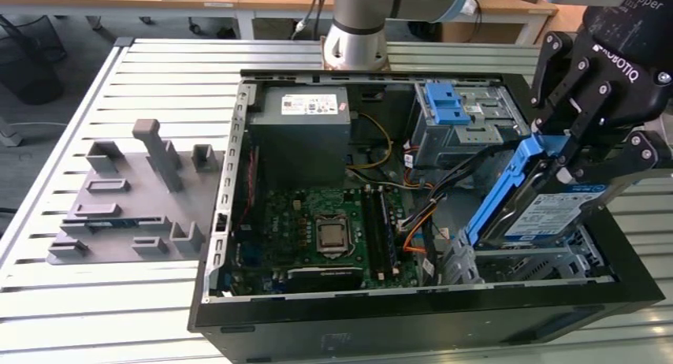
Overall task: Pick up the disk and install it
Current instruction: 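Insert the disk into the insertion slot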
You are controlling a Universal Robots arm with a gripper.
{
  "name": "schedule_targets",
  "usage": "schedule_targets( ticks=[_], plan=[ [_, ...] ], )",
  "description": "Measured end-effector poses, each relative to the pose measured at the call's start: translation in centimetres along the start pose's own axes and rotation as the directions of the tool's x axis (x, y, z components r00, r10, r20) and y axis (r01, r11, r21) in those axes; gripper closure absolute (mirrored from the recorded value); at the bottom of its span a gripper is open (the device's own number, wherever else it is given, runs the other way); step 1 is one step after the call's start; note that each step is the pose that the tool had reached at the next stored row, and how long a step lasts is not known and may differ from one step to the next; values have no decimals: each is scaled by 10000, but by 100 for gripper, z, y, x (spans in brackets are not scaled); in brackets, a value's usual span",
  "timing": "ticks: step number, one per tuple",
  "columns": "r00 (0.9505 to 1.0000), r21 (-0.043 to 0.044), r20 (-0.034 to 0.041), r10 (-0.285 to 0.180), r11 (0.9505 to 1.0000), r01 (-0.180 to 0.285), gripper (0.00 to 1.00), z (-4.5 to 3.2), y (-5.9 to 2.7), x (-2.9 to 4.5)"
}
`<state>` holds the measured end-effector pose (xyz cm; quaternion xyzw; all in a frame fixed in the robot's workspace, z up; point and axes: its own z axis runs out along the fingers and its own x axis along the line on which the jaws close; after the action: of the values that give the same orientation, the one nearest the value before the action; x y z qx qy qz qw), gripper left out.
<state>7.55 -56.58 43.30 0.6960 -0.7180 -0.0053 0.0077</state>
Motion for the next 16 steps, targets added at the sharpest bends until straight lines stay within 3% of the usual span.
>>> schedule_targets(
  ticks=[8, 16],
  plan=[
    [10000, 0, -4, -91, 10000, 91, 64, 19, -1, 8],
    [10000, 0, -3, -91, 10000, 91, 64, 93, -2, 10]
  ],
)
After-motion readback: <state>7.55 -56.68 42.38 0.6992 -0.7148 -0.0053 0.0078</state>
